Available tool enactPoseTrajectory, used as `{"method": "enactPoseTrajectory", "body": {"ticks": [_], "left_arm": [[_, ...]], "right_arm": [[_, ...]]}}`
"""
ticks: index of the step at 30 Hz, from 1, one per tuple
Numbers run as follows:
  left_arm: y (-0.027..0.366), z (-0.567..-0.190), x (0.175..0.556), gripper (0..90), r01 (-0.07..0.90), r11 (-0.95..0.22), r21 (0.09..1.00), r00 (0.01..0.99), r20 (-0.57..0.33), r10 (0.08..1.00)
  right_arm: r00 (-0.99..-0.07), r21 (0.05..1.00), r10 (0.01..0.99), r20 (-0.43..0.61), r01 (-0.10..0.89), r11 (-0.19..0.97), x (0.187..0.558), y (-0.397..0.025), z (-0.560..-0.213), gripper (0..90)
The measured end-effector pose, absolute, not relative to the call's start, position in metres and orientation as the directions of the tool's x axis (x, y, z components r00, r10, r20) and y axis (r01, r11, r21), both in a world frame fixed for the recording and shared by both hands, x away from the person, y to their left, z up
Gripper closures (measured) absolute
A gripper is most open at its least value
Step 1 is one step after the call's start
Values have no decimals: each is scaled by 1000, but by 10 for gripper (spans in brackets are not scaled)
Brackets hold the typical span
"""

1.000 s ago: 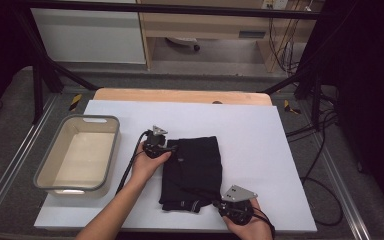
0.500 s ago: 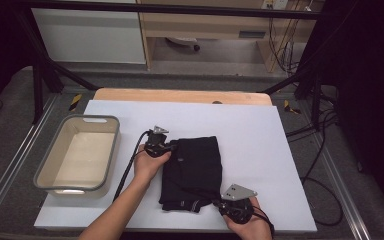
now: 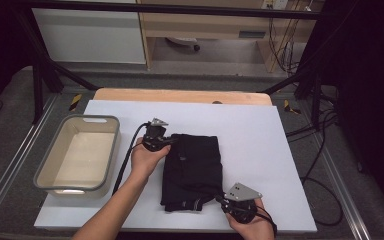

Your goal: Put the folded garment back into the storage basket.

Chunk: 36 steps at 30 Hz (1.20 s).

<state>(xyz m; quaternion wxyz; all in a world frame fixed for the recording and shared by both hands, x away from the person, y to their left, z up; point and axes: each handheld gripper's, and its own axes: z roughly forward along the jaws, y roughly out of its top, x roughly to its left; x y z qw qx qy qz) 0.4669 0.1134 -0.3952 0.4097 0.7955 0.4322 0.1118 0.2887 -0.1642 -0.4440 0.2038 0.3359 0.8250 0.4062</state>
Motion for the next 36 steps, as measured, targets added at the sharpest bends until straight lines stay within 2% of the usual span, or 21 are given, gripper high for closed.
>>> {"method": "enactPoseTrajectory", "body": {"ticks": [16, 18, 26, 36], "left_arm": [[116, -374, 462, 805, 572, -324, 753, 634, -155, 758], [115, -372, 462, 805, 573, -328, 751, 636, -154, 756], [112, -359, 459, 806, 554, -353, 754, 657, -136, 741], [121, -319, 454, 805, 532, -360, 766, 661, -110, 742]], "right_arm": [[-692, 827, 720, -58, 370, 423, 289, -164, -438, 839], [-695, 838, 719, -26, 377, 394, 288, -165, -436, 839], [-695, 844, 719, -17, 375, 383, 286, -165, -431, 839], [-712, 870, 702, -5, 344, 354, 285, -156, -410, 840]]}}
